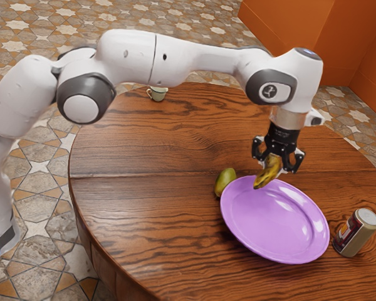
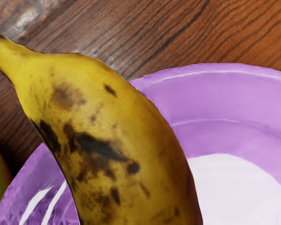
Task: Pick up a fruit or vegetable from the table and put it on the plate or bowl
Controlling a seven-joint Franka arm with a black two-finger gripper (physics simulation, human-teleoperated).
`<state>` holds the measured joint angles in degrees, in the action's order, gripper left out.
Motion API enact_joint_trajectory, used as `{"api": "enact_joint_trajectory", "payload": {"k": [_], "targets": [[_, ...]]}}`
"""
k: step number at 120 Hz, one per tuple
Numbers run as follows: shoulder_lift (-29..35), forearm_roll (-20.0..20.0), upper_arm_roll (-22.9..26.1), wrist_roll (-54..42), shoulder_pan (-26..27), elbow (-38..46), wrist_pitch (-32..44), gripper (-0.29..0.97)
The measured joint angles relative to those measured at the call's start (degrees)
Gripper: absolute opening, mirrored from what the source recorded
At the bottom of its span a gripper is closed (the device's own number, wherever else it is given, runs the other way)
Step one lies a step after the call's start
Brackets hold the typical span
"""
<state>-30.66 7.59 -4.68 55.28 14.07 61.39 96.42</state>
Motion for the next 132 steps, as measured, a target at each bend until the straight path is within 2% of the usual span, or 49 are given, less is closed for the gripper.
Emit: {"api": "enact_joint_trajectory", "payload": {"k": [23, 31, 66, 98, 114, 132], "targets": [[1.6, 0.0, -0.1, -3.2, 9.0, 1.1, -2.1, 0.14], [1.6, 0.1, -0.1, -4.1, 10.5, 1.3, -2.4, 0.14], [1.5, 0.1, -0.4, -7.0, 10.8, 1.3, -2.7, 0.14], [0.4, -0.3, -0.7, -9.5, 9.3, 0.8, 0.7, 0.14], [-0.5, 0.1, -0.6, -10.3, 8.1, 0.8, 2.1, 0.45], [-0.6, 0.0, -0.6, -10.5, 7.7, 0.8, 2.9, 0.6]]}}
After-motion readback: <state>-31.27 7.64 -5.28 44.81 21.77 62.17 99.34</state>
